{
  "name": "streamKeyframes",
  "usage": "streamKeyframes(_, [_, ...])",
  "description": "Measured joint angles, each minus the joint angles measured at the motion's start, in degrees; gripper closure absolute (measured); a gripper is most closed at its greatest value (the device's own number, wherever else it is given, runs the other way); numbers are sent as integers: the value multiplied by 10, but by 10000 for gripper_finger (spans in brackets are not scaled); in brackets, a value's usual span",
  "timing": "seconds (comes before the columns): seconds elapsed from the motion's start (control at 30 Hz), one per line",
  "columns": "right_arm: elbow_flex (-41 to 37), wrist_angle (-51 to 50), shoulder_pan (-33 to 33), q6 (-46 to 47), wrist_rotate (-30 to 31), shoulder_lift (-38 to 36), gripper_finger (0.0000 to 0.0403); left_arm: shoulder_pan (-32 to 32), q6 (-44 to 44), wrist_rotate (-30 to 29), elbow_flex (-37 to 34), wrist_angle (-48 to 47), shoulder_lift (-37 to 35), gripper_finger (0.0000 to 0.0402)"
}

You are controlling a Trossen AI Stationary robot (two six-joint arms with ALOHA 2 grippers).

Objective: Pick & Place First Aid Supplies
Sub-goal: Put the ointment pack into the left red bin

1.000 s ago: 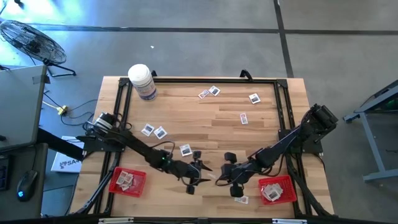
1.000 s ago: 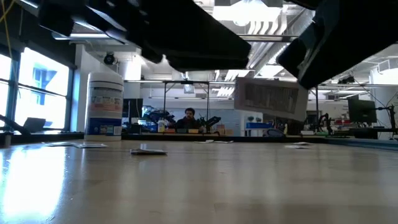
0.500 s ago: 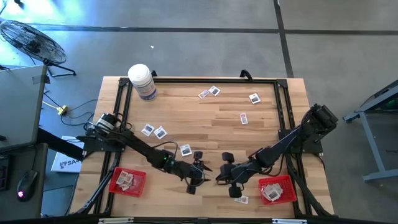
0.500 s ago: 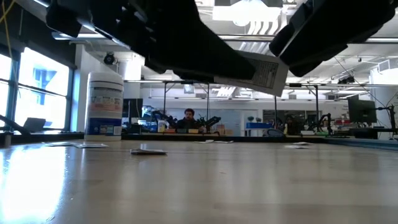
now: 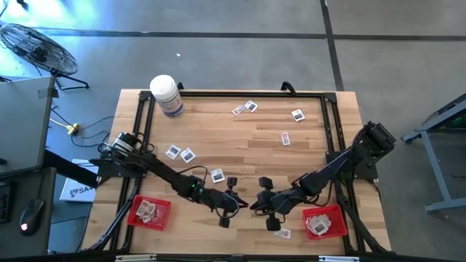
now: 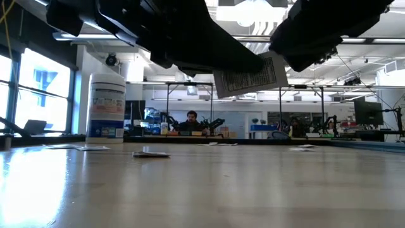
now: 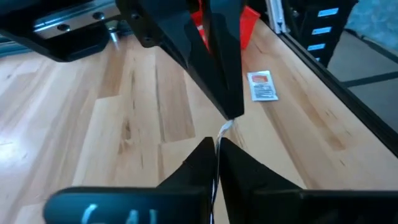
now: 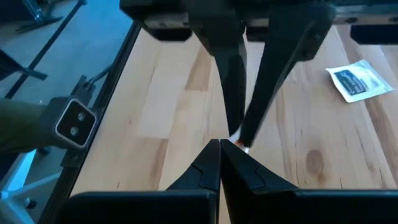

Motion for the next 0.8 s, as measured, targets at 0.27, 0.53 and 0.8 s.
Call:
streamKeyframes(0.27, [0,9,0,13,16,-21,377,-1,-1,-19,0,-91,-52,399])
streamKeyframes(0.53, [0,9,2,-34,104,-98,320,-29,-66,-25,2,-329,-180,401])
streamKeyframes(0.8, [0,-1,-3,-76,124,-114,307,-145,-375,-9,119,-782,-292,401])
